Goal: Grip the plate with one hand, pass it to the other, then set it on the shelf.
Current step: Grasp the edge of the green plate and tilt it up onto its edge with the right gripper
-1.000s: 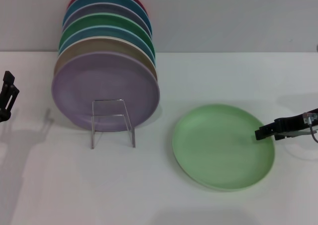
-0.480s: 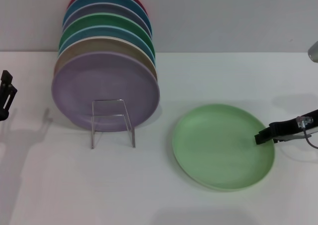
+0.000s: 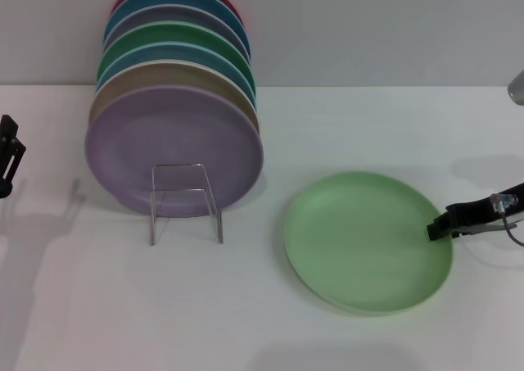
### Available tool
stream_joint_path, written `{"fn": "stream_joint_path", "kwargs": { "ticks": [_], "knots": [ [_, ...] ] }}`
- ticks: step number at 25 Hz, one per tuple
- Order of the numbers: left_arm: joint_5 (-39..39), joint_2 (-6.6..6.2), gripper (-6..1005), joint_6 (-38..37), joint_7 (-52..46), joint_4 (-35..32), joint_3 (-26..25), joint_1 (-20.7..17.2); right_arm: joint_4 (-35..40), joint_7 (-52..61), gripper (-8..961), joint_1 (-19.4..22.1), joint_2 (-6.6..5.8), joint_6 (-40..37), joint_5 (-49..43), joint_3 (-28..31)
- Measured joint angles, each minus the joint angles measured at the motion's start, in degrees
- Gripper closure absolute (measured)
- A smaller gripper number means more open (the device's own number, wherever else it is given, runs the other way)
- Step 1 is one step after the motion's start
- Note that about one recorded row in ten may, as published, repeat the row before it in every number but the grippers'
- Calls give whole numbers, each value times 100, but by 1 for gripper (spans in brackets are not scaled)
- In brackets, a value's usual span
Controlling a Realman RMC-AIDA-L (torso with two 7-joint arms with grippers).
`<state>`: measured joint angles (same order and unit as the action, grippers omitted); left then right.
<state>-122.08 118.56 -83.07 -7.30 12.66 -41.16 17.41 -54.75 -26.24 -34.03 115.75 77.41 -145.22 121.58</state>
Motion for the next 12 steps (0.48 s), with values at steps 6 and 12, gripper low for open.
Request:
{"fn": "stream_joint_path", "kwargs": {
  "ticks": [6,12],
  "knots": [
    [0,0,166,-13,0,0,-6,8,21,2,744,-73,0,-7,-207,-28],
    [15,0,166,-21,0,0,-6,7,34,5,865,-110,0,4,-267,-29]
  ]
}}
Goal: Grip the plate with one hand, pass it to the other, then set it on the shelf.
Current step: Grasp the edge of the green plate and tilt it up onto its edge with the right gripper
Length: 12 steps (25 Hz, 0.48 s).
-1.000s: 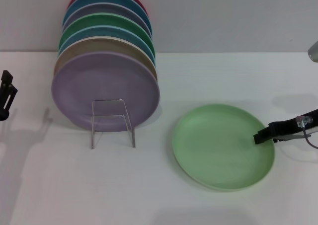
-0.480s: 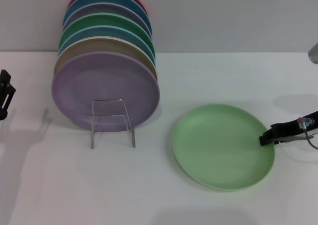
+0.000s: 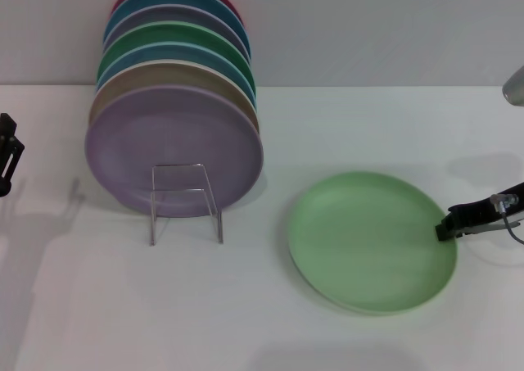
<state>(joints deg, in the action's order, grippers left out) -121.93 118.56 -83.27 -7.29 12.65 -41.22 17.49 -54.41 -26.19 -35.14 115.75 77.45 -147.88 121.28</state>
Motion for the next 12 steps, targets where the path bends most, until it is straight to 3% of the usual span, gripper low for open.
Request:
{"fn": "stream_joint_path", "kwargs": {
  "ticks": [8,12],
  "knots": [
    [11,0,166,-20,0,0,1,-1,-108,-39,897,4,10,-105,-26,-9],
    [11,0,166,-42,0,0,1,0,-498,-48,932,120,71,-173,-29,-3]
  ]
}}
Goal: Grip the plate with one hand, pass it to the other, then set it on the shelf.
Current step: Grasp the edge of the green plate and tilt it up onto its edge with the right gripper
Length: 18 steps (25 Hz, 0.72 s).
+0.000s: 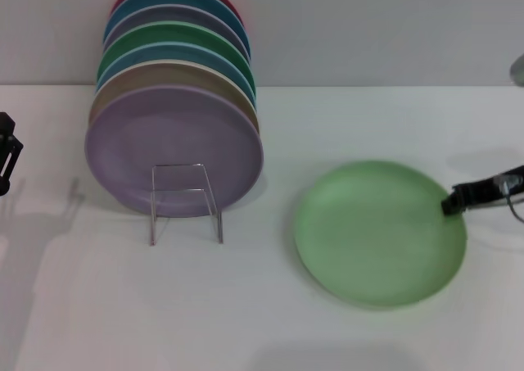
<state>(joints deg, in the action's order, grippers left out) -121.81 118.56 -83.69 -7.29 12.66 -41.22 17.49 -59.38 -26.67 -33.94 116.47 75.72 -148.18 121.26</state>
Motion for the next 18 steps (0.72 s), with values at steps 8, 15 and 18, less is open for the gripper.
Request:
{"fn": "stream_joint_path", "kwargs": {
  "ticks": [8,15,18],
  "knots": [
    [6,0,166,-16,0,-2,0,0,-1692,-51,934,577,226,-222,-1,-3],
    [9,0,167,-21,0,-9,0,-6,-2379,-143,934,1057,258,-1148,27,-391],
    [4,0,167,-24,0,-9,0,-8,-2381,-218,934,1168,258,-1757,33,-686]
  ]
}}
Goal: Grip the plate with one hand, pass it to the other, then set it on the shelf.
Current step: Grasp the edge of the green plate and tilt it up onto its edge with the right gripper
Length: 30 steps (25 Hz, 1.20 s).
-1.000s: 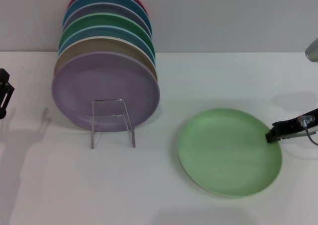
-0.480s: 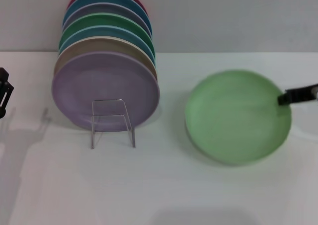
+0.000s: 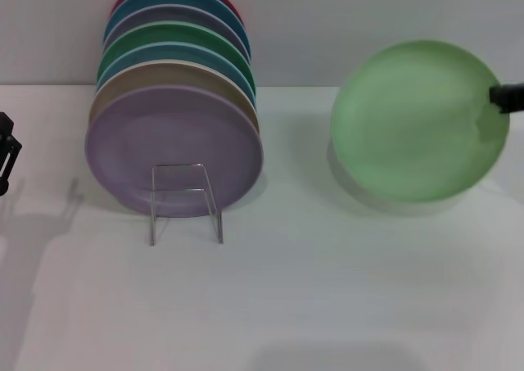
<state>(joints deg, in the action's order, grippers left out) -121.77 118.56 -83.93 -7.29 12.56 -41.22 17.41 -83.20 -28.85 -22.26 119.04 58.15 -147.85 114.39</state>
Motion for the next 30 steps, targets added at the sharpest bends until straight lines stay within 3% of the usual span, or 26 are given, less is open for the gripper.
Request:
{"fn": "stream_joint_path", "kwargs": {
  "ticks": [10,18,19,20,23,24,27,29,30],
  "knots": [
    [-16,0,167,-76,1,1,0,13,350,-110,934,239,6,-2015,1,-1230],
    [-31,0,167,-88,1,1,9,25,338,-107,934,869,24,-3862,2,-2247],
    [-31,0,167,-88,1,0,11,25,424,-108,934,1009,29,-4394,2,-2472],
    [-31,0,167,-88,1,0,11,25,424,-108,934,1009,29,-4394,2,-2472],
    [-32,0,167,-88,0,0,12,20,687,-101,934,1161,35,-5270,2,-2767],
    [-32,0,167,-91,0,0,17,18,969,-78,934,1240,38,-5898,6,-2985],
    [-32,6,167,-112,0,0,31,1,1270,-63,933,1282,39,-6531,12,-3211],
    [-31,17,167,-152,-3,12,40,-34,1929,-56,933,1285,31,-7782,17,-3693],
    [-31,17,168,-152,-3,12,40,-34,1929,-56,933,1285,31,-7782,17,-3693]
  ]
}}
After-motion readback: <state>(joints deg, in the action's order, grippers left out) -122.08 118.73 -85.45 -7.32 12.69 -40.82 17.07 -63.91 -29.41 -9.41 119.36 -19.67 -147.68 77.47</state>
